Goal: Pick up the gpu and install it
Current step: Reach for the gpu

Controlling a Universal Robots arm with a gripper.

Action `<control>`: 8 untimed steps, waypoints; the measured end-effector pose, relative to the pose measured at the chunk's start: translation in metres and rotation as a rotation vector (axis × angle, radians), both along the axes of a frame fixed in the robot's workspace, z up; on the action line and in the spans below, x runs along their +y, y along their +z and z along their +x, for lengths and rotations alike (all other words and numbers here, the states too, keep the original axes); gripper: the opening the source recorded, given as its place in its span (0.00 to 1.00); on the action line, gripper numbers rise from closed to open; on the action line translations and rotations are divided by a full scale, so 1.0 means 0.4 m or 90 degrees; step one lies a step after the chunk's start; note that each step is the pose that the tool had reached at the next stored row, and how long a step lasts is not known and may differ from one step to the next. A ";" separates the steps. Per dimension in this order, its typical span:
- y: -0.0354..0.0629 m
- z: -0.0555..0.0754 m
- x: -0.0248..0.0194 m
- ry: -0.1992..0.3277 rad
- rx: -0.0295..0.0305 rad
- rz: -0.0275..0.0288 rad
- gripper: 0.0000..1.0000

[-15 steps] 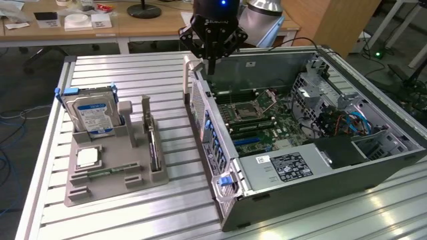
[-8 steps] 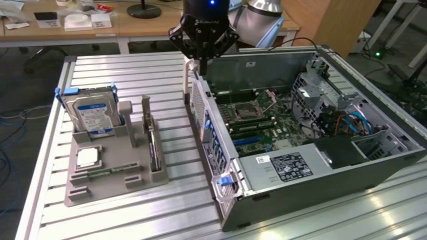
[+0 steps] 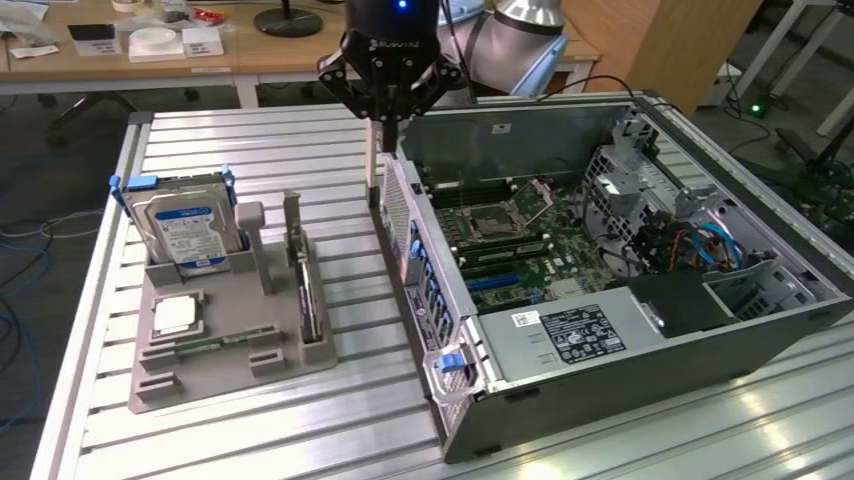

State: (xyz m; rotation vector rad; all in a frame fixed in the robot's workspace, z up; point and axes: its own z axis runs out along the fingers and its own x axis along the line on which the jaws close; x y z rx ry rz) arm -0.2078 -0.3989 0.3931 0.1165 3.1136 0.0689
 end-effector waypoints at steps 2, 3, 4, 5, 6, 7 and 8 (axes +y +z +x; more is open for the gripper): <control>0.000 -0.007 0.000 0.000 0.0000 0.0000 0.11; 0.000 -0.011 0.000 0.000 0.0001 0.0000 0.11; 0.000 -0.015 0.000 0.000 0.0001 0.0000 0.11; 0.000 -0.020 0.000 0.000 0.0000 0.0000 0.11; 0.000 -0.024 0.000 0.000 0.0000 0.0000 0.11; 0.000 -0.028 0.000 0.000 0.0001 0.0000 0.11; 0.000 -0.032 0.000 0.000 0.0001 0.0000 0.11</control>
